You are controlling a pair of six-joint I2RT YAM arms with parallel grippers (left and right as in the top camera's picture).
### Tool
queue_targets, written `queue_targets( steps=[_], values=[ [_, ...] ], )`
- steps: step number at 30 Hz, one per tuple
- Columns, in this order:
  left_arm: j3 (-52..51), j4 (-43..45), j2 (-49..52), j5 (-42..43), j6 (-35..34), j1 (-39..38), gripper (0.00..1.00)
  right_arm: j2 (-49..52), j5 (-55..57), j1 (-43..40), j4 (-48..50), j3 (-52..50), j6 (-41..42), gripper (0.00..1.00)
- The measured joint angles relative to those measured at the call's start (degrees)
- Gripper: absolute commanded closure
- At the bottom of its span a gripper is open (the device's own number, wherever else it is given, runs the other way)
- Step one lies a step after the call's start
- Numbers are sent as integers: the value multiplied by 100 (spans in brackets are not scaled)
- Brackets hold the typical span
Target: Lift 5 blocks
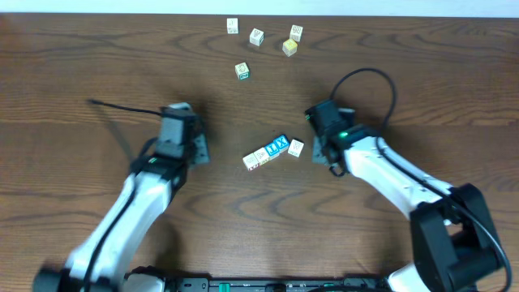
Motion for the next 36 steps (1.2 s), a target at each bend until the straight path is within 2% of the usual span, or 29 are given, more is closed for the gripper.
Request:
queue_targets(
  steps=[7, 14, 21, 36],
  values=[
    [2, -437, -2747, -933, 463, 9, 38, -424, 138, -1027, 761, 24, -225, 26],
    [4, -960, -4933, -1366, 713, 9, 28, -426, 295, -1462, 1126, 31, -402, 1],
    [4, -1574, -5810, -1486, 807, 9, 25, -426, 404, -1561, 1541, 35, -428, 1],
    [4, -1810, -5860, -1497, 822, 9, 23, -426, 420, -1574, 1569, 35, -428, 1]
  ],
)
